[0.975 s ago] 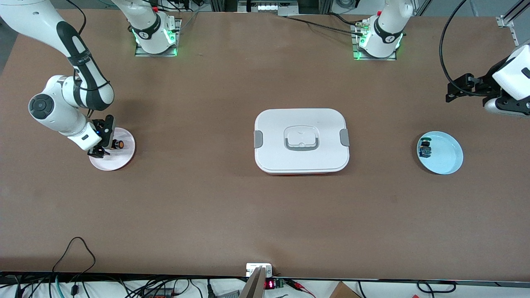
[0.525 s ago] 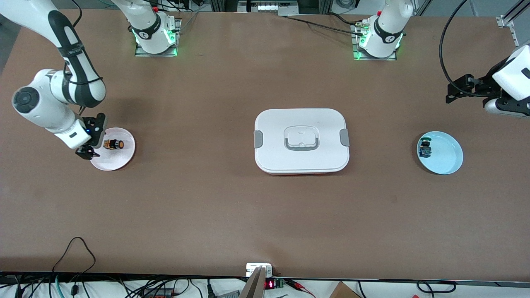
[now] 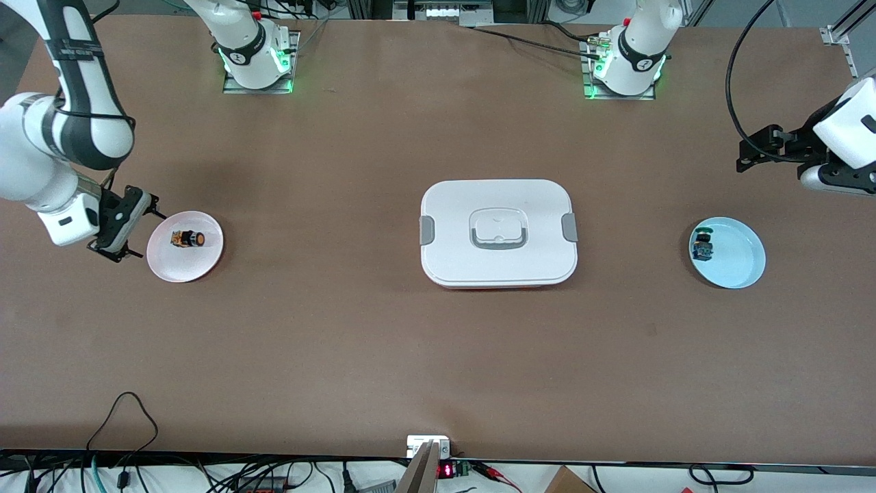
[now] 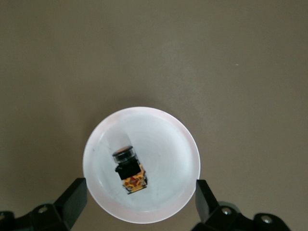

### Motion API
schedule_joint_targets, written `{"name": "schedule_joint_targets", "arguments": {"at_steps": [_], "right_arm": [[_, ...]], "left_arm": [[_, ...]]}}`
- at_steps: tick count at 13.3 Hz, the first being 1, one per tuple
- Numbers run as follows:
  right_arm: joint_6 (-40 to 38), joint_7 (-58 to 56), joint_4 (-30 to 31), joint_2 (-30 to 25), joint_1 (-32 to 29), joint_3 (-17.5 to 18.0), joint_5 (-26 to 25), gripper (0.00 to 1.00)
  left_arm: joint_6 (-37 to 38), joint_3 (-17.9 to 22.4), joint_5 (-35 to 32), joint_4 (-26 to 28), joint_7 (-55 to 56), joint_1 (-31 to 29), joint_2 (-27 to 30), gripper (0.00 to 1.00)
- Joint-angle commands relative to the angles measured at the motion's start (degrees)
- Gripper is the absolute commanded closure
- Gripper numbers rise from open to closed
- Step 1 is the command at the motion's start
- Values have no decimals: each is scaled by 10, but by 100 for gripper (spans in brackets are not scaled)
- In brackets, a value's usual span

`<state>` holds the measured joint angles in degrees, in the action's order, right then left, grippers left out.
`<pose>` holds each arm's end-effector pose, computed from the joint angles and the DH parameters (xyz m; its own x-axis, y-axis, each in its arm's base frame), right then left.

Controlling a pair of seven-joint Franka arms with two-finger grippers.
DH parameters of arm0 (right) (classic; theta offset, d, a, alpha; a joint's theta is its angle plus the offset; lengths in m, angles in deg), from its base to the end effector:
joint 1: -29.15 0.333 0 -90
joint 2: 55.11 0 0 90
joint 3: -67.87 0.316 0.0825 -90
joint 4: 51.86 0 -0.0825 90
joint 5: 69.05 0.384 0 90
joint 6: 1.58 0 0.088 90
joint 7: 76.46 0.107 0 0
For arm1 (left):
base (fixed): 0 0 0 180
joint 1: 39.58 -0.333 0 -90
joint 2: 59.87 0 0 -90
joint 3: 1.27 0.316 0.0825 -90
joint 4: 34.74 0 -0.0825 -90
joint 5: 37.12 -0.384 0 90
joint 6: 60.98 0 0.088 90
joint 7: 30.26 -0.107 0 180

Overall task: Transfer orange switch to right arm and place
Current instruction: 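Lower the orange switch onto the white plate with the right gripper, then open the right gripper and lift it away from the switch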

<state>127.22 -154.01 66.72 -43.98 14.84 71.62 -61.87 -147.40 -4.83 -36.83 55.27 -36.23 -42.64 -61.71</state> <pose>0.5672 -0.1029 0.3373 0.4632 0.8804 0.1018 0.8862 -0.4612 -0.0432 0.5565 -0.0049 0.6014 0.9892 -0.1131 -0.0933 -0.1120 -0.9936 0.0168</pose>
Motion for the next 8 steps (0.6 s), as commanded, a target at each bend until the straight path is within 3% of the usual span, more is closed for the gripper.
{"name": "schedule_joint_targets", "arguments": {"at_steps": [1, 8], "right_arm": [[-53, 100, -35, -1, -1, 5, 14, 0], [-186, 356, -141, -1, 74, 9, 43, 0]], "left_arm": [[1, -3, -11, -12, -1, -4, -4, 0], [-8, -4, -10, -13, -3, -3, -1, 0]]}}
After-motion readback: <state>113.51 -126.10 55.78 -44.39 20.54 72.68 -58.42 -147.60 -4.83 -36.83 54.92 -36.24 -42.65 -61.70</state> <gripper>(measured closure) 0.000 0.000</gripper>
